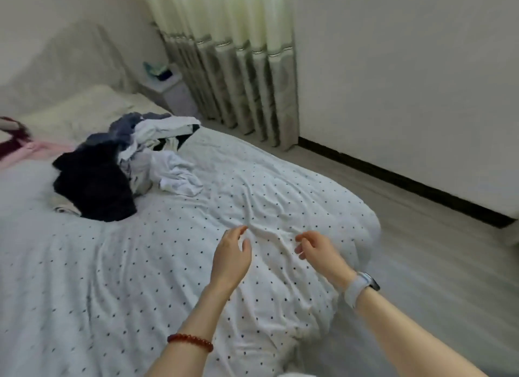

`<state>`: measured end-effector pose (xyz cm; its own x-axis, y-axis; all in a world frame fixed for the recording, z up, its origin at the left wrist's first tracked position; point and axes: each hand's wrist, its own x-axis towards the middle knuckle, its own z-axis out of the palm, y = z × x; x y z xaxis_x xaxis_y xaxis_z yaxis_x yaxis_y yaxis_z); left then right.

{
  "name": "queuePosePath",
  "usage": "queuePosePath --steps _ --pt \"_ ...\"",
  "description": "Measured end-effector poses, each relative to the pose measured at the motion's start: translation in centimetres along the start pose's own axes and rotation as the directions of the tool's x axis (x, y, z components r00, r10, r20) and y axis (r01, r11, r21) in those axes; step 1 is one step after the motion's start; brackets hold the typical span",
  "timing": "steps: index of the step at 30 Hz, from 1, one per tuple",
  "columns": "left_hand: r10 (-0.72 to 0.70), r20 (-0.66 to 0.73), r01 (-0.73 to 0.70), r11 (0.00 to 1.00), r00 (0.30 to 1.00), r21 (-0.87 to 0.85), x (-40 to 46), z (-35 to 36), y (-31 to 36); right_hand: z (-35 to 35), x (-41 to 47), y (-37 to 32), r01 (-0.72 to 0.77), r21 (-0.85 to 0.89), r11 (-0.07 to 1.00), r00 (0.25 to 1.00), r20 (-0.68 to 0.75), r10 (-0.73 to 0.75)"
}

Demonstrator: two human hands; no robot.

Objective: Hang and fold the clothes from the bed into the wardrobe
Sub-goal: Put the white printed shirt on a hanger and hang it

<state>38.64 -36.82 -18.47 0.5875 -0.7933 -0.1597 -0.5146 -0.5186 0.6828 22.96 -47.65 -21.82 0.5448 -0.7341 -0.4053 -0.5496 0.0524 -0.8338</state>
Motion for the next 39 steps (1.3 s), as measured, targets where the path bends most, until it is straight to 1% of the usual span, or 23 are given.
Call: queuePosePath --steps 3,5,8,10,12,14,15,17,18,20,22,24,25,27,28,30,32,34,36,39 --pt "-0.105 -0.079 0.106 0.994 0.991 0.01 5.4 -4.6 -5.5 4.9 6.9 -4.5 0.042 -0.074 0.996 0.995 0.091 -0.035" --pt "-0.158 -0.093 0.163 0.985 0.983 0.049 9.2 -7.2 -8.9 7.7 10.8 -7.2 0.062 -0.105 0.993 0.989 0.138 -0.047" --pt "-0.229 -0.059 0.236 0.962 0.972 0.137 15.4 -10.2 -14.5 11.6 16.0 -10.6 0.09 -0.183 0.979 0.975 0.217 -0.049" --pt "-0.257 -0.052 0.262 0.936 0.965 0.235 20.8 -11.7 -18.3 14.2 20.3 -12.4 0.106 -0.223 0.969 0.969 0.241 -0.05" --pt "-0.267 -0.029 0.26 0.898 0.963 0.354 26.2 -12.6 -21.4 16.2 24.3 -13.5 0.108 -0.264 0.959 0.967 0.253 -0.039" --pt "-0.26 0.032 0.214 0.853 0.965 0.476 30.6 -12.8 -23.9 17.8 27.4 -13.9 0.102 -0.302 0.948 0.966 0.256 -0.023" --pt "-0.269 0.07 0.191 0.822 0.961 0.536 32.9 -12.6 -25.4 18.7 29.1 -13.6 0.089 -0.321 0.943 0.967 0.253 -0.005" --pt "-0.267 0.082 0.152 0.746 0.96 0.648 36.1 -12.4 -27.8 19.6 30.9 -13.0 0.05 -0.331 0.942 0.969 0.244 0.034" --pt "-0.259 0.075 0.143 0.727 0.963 0.671 37.4 -12.1 -28.8 19.8 31.7 -12.6 0.037 -0.335 0.941 0.969 0.243 0.049" --pt "-0.229 0.053 0.136 0.731 0.972 0.668 39.2 -11.8 -30.0 20.0 32.9 -12.1 0.079 -0.383 0.92 0.969 0.247 0.019" --pt "-0.2 0.023 0.145 0.78 0.98 0.609 40.1 -11.6 -30.0 20.4 34.1 -12.3 0.115 -0.411 0.904 0.973 0.232 -0.018" --pt "-0.162 -0.045 0.161 0.832 0.986 0.531 39.6 -11.5 -28.4 21.1 34.7 -13.1 0.165 -0.395 0.904 0.97 0.232 -0.076" --pt "-0.127 -0.056 0.138 0.858 0.99 0.496 38.7 -11.5 -27.2 21.5 34.8 -13.6 0.211 -0.383 0.899 0.962 0.245 -0.122" --pt "-0.033 -0.045 0.048 0.906 0.998 0.419 36.6 -11.1 -24.8 22.4 35.0 -14.7 0.327 -0.361 0.873 0.93 0.288 -0.229" --pt "-0.007 -0.052 0.026 0.931 0.999 0.364 35.0 -11.1 -24.1 22.8 34.9 -15.4 0.366 -0.355 0.86 0.913 0.313 -0.26" --pt "0.02 -0.09 0.003 0.97 0.996 0.244 32.4 -10.5 -23.3 22.9 34.9 -16.2 0.427 -0.395 0.814 0.89 0.344 -0.299" --pt "0.013 -0.101 0.005 0.985 0.995 0.174 29.8 -10.1 -23.1 22.1 34.2 -16.5 0.441 -0.445 0.78 0.882 0.378 -0.283" --pt "0.026 -0.036 -0.02 0.985 0.999 0.169 27.4 -9.7 -22.8 20.6 32.6 -16.2 0.449 -0.496 0.743 0.869 0.437 -0.233" --pt "0.028 0.08 -0.043 0.981 0.996 0.191 25.3 -9.2 -21.9 19.1 30.3 -15.1 0.446 -0.524 0.726 0.861 0.474 -0.187" --pt "0.042 0.206 -0.102 0.952 0.978 0.289 22.5 -8.6 -19.2 16.9 26.3 -13.2 0.403 -0.497 0.769 0.871 0.467 -0.156"
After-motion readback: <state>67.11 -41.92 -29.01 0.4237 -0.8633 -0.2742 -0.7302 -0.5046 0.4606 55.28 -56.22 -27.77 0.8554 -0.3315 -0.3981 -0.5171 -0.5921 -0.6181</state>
